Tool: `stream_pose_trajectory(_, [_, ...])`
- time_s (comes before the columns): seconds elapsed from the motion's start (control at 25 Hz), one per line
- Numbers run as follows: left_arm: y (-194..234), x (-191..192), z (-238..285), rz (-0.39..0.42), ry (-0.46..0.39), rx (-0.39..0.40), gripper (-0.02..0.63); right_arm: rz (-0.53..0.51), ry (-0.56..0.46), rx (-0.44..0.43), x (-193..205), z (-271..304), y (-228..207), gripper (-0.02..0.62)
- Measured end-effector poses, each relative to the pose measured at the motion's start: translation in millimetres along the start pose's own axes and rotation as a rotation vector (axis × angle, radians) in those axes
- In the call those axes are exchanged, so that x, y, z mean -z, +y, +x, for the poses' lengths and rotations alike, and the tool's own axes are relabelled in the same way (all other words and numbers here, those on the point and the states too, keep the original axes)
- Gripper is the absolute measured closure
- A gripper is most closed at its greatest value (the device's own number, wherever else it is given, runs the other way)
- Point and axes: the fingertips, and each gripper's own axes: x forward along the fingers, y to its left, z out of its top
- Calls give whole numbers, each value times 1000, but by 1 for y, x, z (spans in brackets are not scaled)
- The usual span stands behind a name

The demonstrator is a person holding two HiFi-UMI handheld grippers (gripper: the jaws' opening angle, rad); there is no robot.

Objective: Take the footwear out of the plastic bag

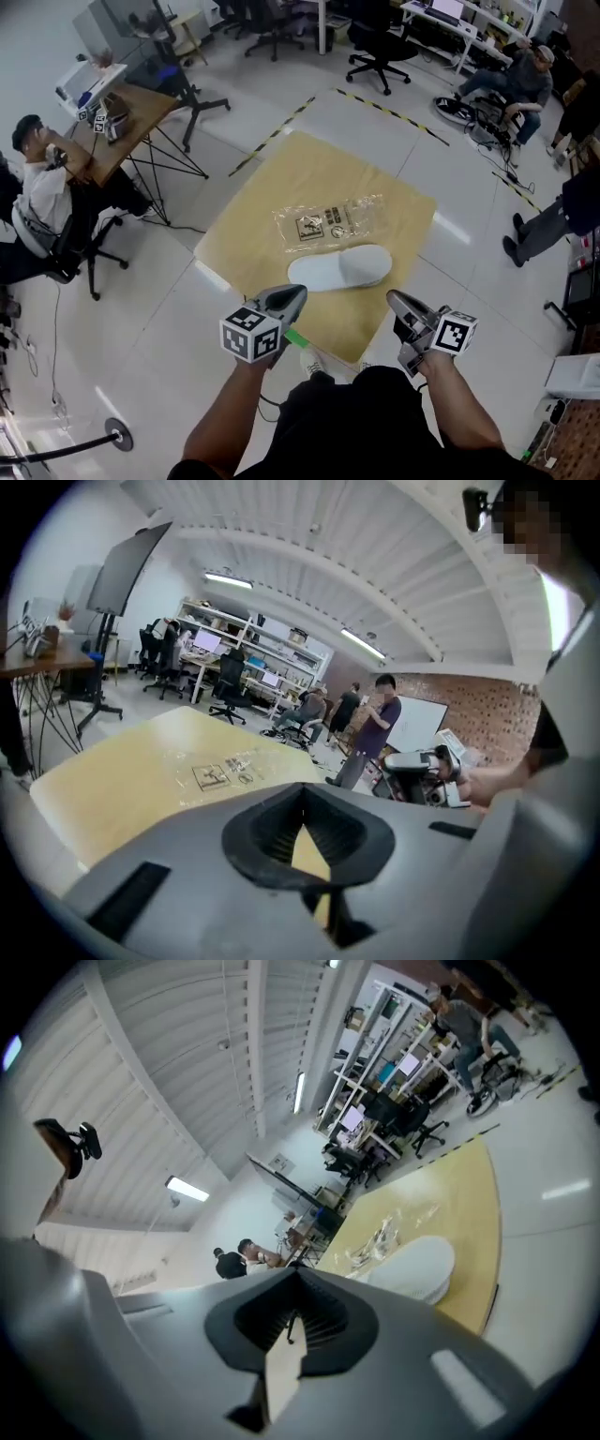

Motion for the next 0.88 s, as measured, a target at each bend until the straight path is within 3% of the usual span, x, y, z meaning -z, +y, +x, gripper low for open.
stream_pose_trajectory(0.28, [-74,47,-56,-73,-61,-59,600,-181,194,-81,65,-34,62,595])
stream_pose_trajectory(0.6, [-166,88,-111,-178,-176,-183,600,-431,188,-76,83,-153,84,595])
stream_pose_trajectory(0.88, [-253,124,-135,-23,-128,-256,600,-413,194,-35,109,-236,69,595])
